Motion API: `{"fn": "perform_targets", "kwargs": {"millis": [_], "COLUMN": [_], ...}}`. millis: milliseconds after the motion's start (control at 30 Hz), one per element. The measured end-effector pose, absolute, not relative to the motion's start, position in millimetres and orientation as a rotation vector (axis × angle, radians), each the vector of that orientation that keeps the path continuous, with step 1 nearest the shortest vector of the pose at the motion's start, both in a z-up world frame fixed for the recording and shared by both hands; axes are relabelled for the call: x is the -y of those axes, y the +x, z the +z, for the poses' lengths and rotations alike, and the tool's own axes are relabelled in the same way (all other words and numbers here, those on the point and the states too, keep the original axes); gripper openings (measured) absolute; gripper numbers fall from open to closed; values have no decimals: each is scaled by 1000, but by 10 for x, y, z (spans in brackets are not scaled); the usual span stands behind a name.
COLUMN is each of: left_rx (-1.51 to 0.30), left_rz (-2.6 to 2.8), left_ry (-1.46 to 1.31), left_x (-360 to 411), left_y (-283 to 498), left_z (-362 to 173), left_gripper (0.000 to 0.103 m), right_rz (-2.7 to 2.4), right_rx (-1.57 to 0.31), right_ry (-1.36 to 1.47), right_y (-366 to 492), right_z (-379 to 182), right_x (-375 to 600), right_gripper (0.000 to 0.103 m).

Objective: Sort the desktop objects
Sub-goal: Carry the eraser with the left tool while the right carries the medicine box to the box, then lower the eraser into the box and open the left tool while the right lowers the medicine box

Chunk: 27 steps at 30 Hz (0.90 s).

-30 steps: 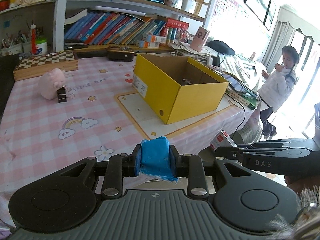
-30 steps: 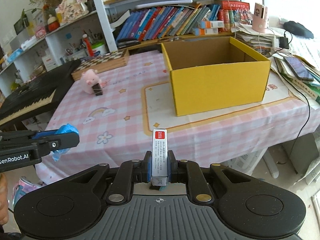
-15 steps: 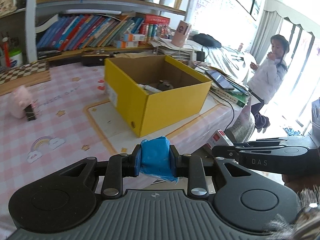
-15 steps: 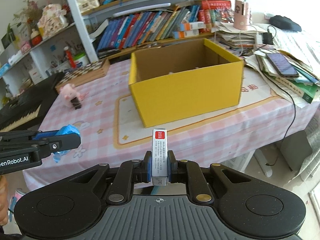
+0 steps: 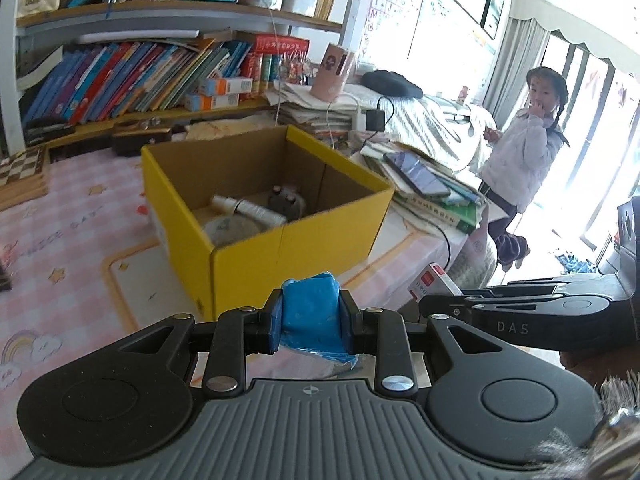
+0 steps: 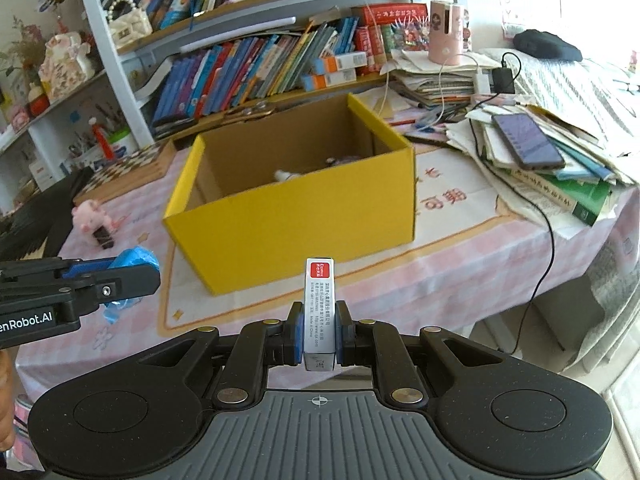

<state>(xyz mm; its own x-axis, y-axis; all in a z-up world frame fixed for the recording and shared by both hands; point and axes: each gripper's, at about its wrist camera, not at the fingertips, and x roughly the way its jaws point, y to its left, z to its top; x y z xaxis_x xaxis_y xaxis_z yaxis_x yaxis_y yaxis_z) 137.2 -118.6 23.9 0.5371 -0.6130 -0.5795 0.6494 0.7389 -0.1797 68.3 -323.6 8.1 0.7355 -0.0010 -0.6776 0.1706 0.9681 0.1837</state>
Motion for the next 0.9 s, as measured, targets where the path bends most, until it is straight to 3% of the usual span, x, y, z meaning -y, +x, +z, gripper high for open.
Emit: {"fn": "perform_targets", "kwargs": {"millis": [567,900], "left_rx": [-522,-532], "left_rz": [-640,-555], "left_ry": [39,78], "left_x": [1666,1796], "left_y": [1883,2247], "left_z": [564,483], "left_gripper": [25,25], "right_rz": [38,112], "right_rx": [-610,-612], "right_ry": [126,104], "right_y": [1466,2001], "right_z": [453,424], "right_x": [3651,3695], "right_gripper": [14,14]}}
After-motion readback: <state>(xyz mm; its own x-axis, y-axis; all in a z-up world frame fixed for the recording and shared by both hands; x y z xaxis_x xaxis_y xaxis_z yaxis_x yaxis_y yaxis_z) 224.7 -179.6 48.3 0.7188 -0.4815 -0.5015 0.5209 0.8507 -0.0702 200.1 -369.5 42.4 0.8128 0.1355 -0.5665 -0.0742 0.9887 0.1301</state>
